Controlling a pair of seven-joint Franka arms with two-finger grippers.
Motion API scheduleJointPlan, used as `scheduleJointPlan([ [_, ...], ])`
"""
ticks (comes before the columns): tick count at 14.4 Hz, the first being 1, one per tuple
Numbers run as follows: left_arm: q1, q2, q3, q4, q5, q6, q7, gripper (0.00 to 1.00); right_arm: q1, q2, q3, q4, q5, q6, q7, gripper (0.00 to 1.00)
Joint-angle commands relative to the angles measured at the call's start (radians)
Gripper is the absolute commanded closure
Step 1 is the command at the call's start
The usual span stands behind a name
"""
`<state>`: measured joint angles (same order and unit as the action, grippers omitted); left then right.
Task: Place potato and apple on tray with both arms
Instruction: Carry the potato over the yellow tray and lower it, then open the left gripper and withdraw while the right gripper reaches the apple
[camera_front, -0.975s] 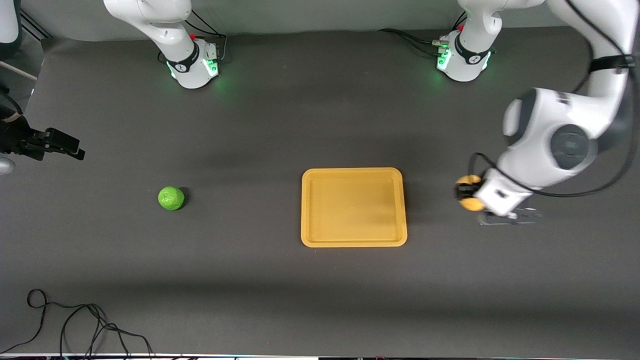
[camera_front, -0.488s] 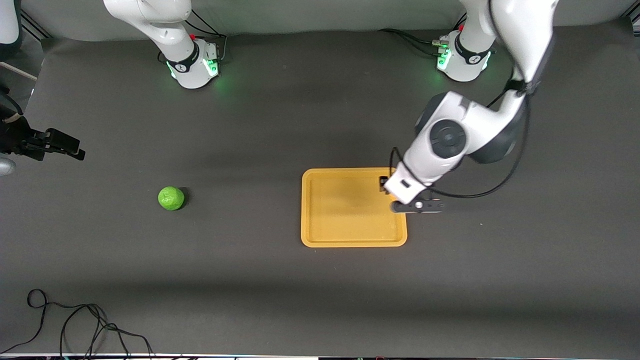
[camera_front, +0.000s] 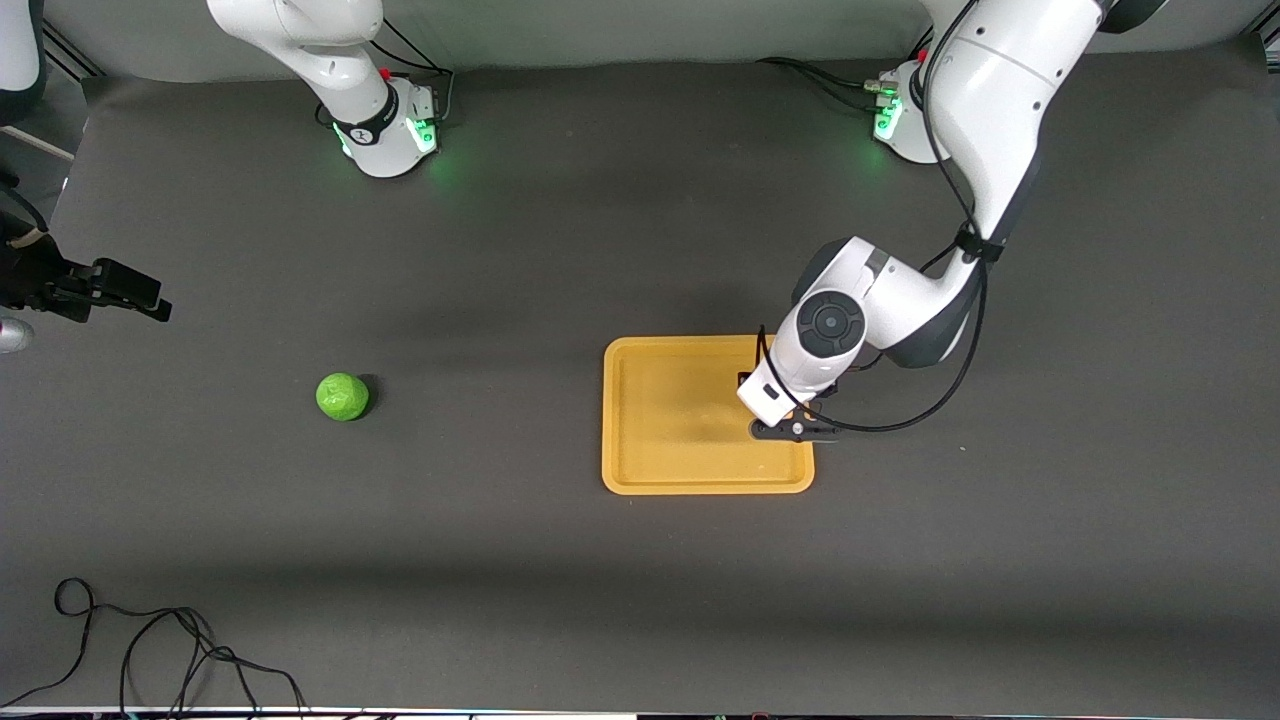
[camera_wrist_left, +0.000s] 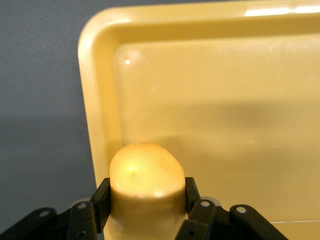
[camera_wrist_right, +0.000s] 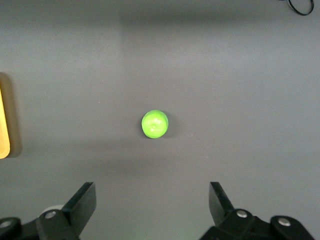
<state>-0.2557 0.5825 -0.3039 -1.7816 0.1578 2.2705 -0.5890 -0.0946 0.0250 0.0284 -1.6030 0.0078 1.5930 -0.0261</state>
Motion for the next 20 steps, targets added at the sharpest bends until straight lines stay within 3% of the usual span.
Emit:
scheduleJointPlan([
  [1,-0.02,0.02,0.012,0.025,0.04,-0.006,-0.029,0.76,-0.005,0.007,0.002,0.015,-0.003,-0.01,-0.021,0.0],
  [8,-0.02,0.049,0.016,0.024,0.055,0.034,-0.029,0.63,-0.004,0.007,0.002,0.017,-0.005,-0.01,-0.021,0.0],
  [9,-0.02,0.05,0.017,0.024,0.057,0.035,-0.028,0.42,-0.004,0.006,0.004,0.015,-0.005,-0.011,-0.023,0.0],
  [10,-0.019,0.05,0.017,0.024,0.057,0.035,-0.026,0.08,-0.002,-0.013,0.002,-0.003,-0.005,-0.018,-0.026,0.0],
  [11,-0.019,0.05,0.017,0.024,0.057,0.035,-0.026,0.0,-0.001,-0.025,0.002,-0.023,-0.005,-0.025,-0.029,0.0],
  [15,-0.014,0.019,0.016,0.022,0.055,0.011,-0.031,0.0,0.022,-0.14,0.002,-0.174,-0.005,0.042,-0.029,0.0],
  [20,0.035,-0.191,0.017,0.025,0.054,-0.132,-0.014,0.0,0.029,-0.175,0.002,-0.287,-0.005,0.135,-0.058,0.0],
])
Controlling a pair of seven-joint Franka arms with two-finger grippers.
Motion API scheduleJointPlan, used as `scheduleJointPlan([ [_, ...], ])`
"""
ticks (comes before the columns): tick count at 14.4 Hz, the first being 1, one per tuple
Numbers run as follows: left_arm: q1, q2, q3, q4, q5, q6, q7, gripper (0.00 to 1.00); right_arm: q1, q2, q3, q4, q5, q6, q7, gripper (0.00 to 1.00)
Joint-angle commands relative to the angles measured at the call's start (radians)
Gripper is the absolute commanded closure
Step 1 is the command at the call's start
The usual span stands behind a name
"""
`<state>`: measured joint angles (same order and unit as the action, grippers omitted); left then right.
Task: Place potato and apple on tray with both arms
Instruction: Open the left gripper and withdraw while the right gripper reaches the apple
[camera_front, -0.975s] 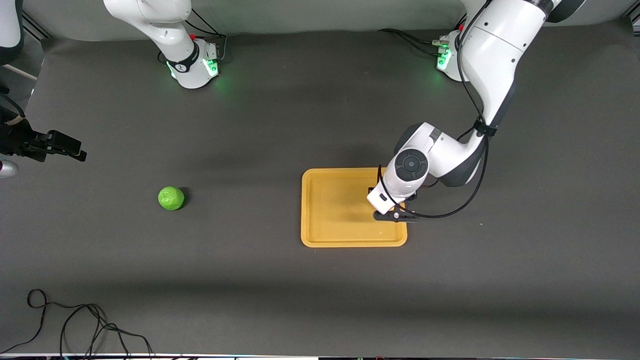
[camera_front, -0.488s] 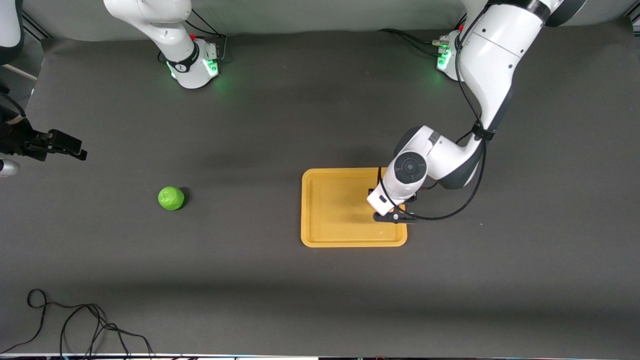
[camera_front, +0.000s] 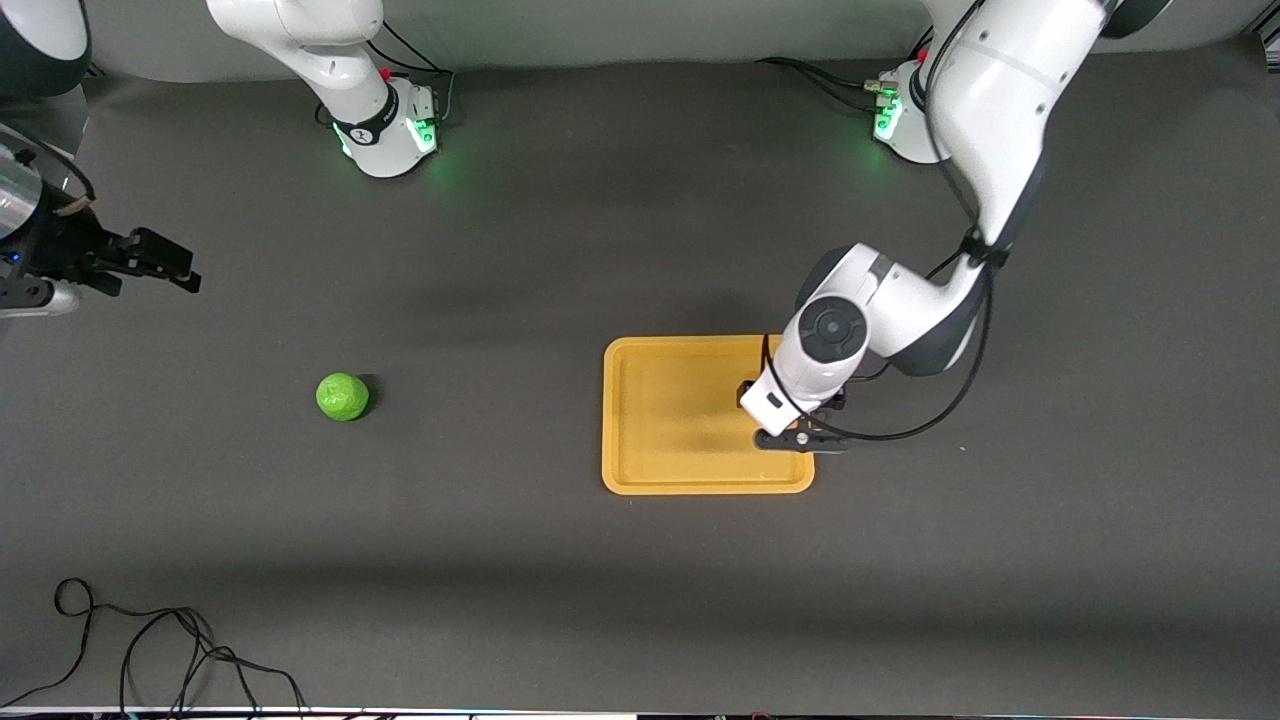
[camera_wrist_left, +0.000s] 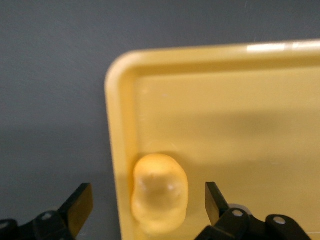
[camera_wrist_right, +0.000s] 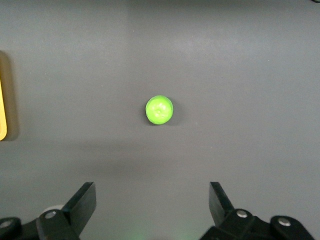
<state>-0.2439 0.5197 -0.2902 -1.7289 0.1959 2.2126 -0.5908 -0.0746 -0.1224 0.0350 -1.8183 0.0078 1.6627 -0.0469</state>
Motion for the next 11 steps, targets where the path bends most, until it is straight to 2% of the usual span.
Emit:
scheduleJointPlan([
  [1,0.049,-0.163,0.003,-0.026,0.016,-0.1,-0.009,0.0,0.009,-0.029,-0.004,-0.114,-0.005,0.113,-0.054,0.0],
  [7,0.185,-0.355,0.002,-0.026,0.005,-0.254,0.112,0.0,0.015,-0.003,-0.021,-0.406,-0.002,0.489,-0.103,0.0],
  [11,0.302,-0.458,0.005,-0.024,-0.021,-0.427,0.29,0.0,0.022,0.145,-0.021,-0.43,-0.002,0.655,-0.108,0.0],
])
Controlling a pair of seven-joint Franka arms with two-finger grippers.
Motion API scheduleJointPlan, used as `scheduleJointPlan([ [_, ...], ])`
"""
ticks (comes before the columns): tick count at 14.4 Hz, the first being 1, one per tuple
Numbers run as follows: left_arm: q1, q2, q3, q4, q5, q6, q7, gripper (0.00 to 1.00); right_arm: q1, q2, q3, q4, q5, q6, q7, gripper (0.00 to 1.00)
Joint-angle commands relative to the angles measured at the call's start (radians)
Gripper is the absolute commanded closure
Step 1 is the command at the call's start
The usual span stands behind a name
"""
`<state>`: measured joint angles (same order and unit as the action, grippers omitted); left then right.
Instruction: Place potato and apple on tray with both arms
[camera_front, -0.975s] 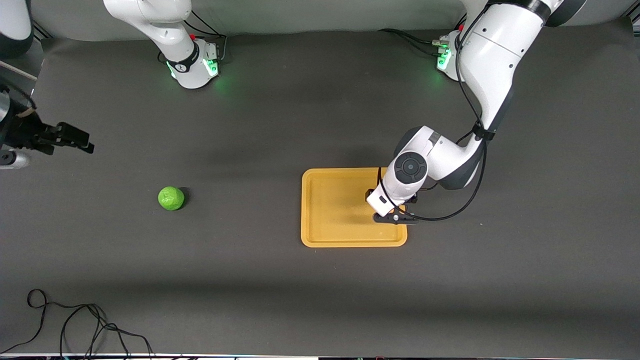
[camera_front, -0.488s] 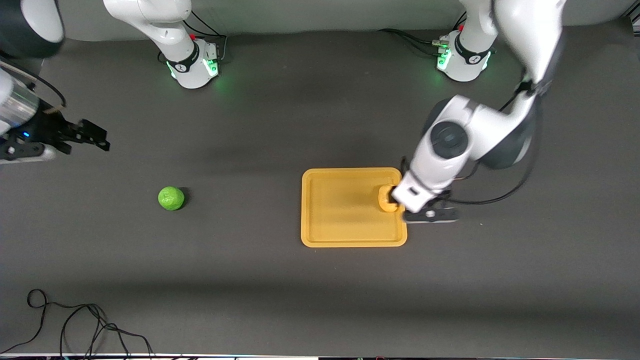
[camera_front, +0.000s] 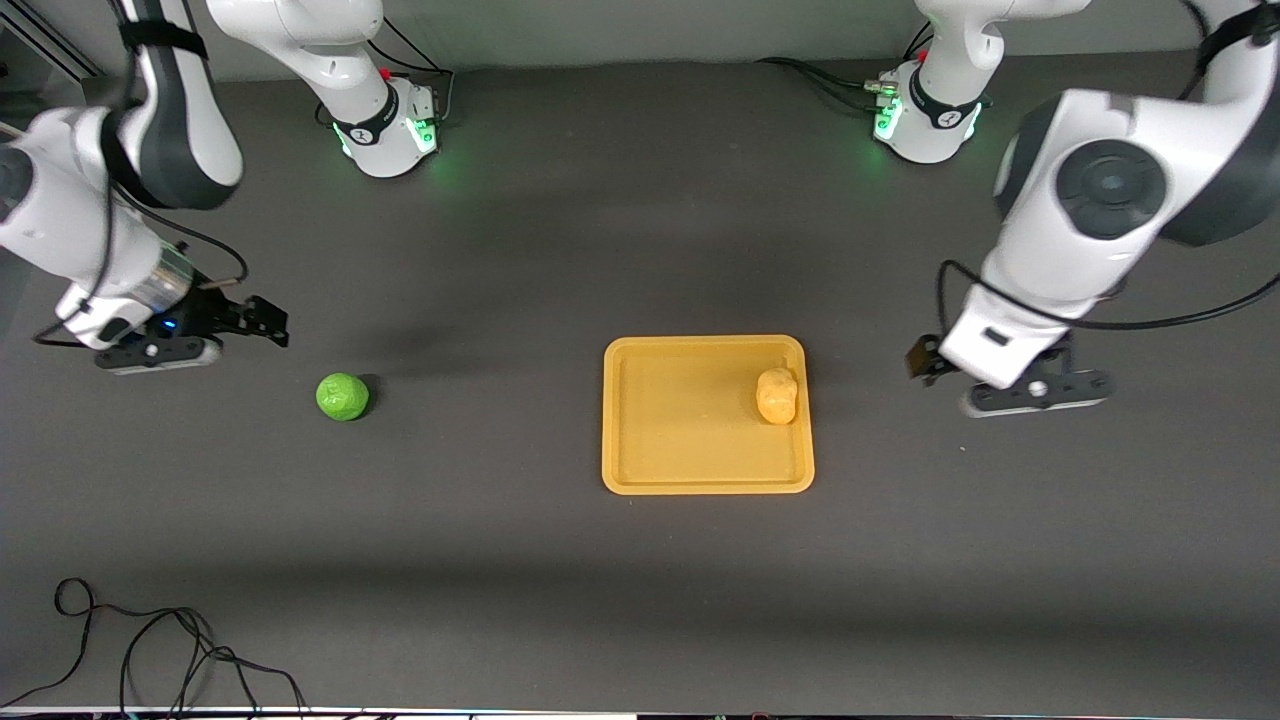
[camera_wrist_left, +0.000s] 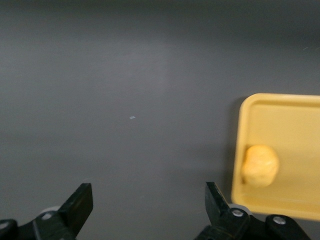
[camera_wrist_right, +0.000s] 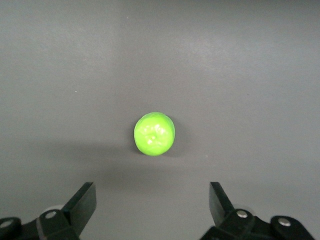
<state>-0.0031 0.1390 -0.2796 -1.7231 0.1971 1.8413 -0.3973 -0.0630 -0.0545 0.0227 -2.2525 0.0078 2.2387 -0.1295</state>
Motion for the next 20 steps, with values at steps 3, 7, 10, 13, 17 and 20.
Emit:
scheduleJointPlan([
  [3,0.072,-0.175,0.086,-0.03,-0.091,-0.147,0.236,0.0,0.011,0.197,-0.007,-0.028,-0.002,0.253,-0.05,0.0],
  [7,0.039,-0.286,0.223,-0.038,-0.174,-0.255,0.363,0.0,0.032,0.297,-0.009,-0.068,0.0,0.433,-0.048,0.0],
  [10,0.012,-0.3,0.267,-0.035,-0.186,-0.269,0.362,0.0,0.032,0.35,-0.009,-0.09,-0.002,0.531,-0.05,0.0],
  [13,0.011,-0.286,0.272,-0.039,-0.199,-0.222,0.367,0.0,0.031,0.38,-0.009,-0.091,-0.002,0.545,-0.05,0.0],
  [17,0.014,-0.226,0.272,-0.097,-0.196,-0.107,0.386,0.0,0.031,0.403,-0.009,-0.09,-0.002,0.53,-0.05,0.0],
  [20,0.011,-0.22,0.286,-0.128,-0.199,-0.077,0.387,0.0,0.031,0.401,-0.009,-0.087,-0.002,0.51,-0.05,0.39],
])
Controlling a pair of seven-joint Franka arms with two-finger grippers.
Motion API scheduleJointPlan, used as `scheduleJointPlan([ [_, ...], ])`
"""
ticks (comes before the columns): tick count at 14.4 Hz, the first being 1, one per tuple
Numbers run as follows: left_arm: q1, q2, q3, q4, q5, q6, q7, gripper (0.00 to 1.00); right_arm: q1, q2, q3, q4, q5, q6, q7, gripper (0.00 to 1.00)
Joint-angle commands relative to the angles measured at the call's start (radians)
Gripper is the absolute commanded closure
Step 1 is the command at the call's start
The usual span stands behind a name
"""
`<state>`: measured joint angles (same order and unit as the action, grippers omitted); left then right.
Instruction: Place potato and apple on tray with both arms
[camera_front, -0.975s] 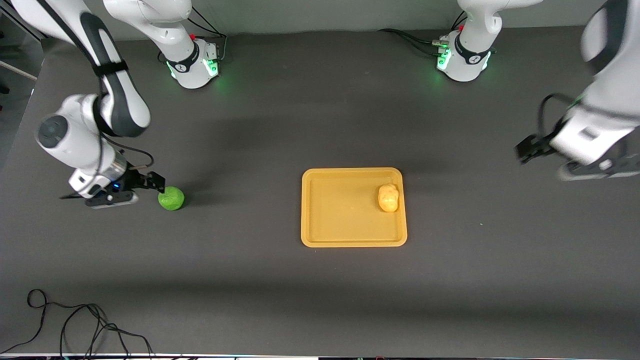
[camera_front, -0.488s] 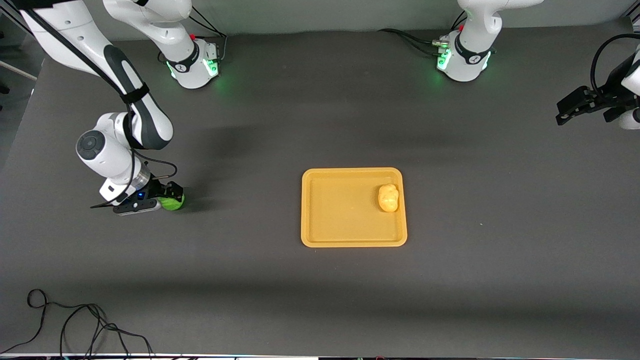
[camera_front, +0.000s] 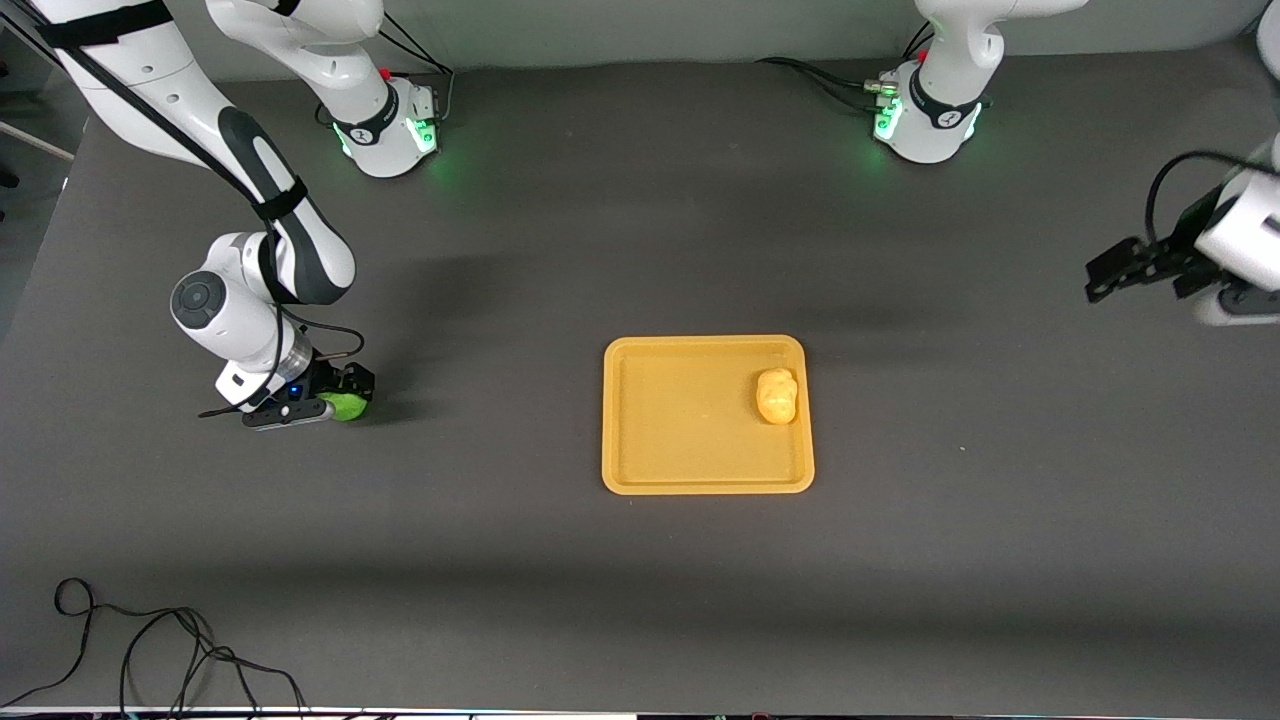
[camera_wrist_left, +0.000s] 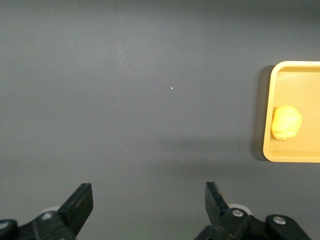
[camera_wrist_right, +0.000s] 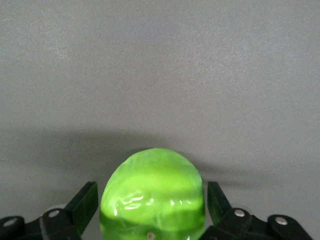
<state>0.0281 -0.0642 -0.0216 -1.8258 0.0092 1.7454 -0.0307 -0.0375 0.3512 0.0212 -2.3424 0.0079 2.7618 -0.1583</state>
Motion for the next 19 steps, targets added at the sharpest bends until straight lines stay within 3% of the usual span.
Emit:
scheduleJointPlan([
  [1,-0.027,-0.019,0.055,-0.023,-0.021,0.02,0.021,0.0,0.005,-0.008,-0.007,0.005,-0.003,-0.014,-0.029,0.52],
  [3,-0.025,-0.022,0.06,-0.018,-0.043,0.013,0.023,0.0,-0.001,-0.027,-0.007,0.011,-0.003,-0.028,-0.046,0.58],
  [6,-0.027,-0.031,0.065,-0.01,-0.031,-0.013,0.061,0.0,0.001,-0.109,-0.009,0.099,-0.012,-0.204,-0.047,0.58],
  [8,-0.027,-0.033,0.063,0.031,-0.031,-0.044,0.063,0.0,0.002,-0.141,-0.009,0.252,-0.011,-0.45,-0.05,0.58],
  [11,-0.062,-0.042,0.057,0.048,-0.005,-0.089,0.061,0.0,0.002,-0.13,-0.009,0.58,-0.011,-0.849,-0.05,0.58],
  [13,-0.079,-0.039,0.06,0.054,0.017,-0.089,0.045,0.0,0.005,-0.123,-0.007,0.737,-0.014,-0.991,-0.047,0.58],
  [15,-0.08,-0.037,0.058,0.056,0.018,-0.089,0.046,0.0,0.013,-0.121,0.006,0.822,-0.012,-1.044,-0.035,0.58],
  [19,-0.08,-0.036,0.043,0.106,0.018,-0.154,0.06,0.0,0.196,-0.055,0.01,0.929,-0.017,-1.048,0.173,0.59],
])
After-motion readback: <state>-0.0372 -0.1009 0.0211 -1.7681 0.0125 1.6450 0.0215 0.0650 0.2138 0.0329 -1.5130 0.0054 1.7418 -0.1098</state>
